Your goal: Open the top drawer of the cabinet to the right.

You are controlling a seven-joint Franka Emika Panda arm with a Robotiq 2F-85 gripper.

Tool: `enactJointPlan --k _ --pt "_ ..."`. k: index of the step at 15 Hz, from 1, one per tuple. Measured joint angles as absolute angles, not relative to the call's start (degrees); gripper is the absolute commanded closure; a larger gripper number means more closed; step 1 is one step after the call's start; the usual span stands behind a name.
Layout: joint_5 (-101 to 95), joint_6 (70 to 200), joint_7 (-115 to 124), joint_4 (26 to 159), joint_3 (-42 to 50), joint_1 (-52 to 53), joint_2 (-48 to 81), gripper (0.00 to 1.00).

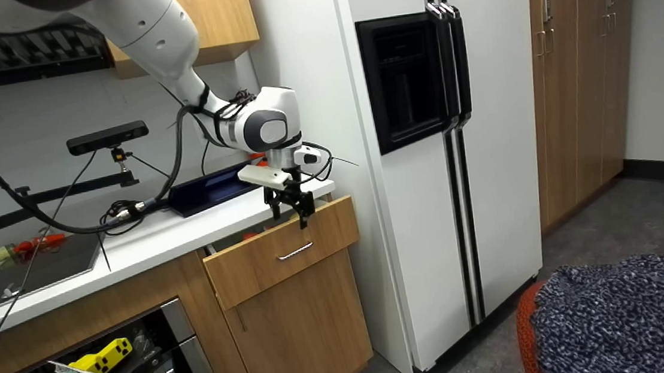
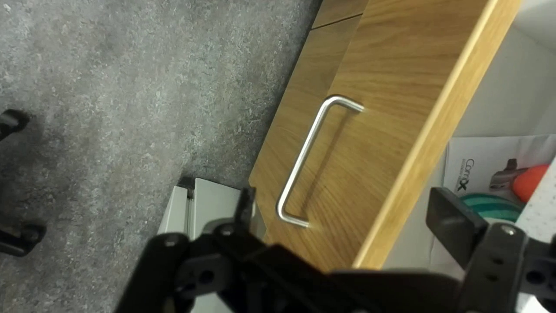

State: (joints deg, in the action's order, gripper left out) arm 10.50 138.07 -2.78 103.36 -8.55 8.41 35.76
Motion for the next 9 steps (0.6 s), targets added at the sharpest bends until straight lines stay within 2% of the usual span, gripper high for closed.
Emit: enactJointPlan --k 9 --pt "10.5 133.0 -2.7 95.7 -8.5 9.4 40.7 0.0"
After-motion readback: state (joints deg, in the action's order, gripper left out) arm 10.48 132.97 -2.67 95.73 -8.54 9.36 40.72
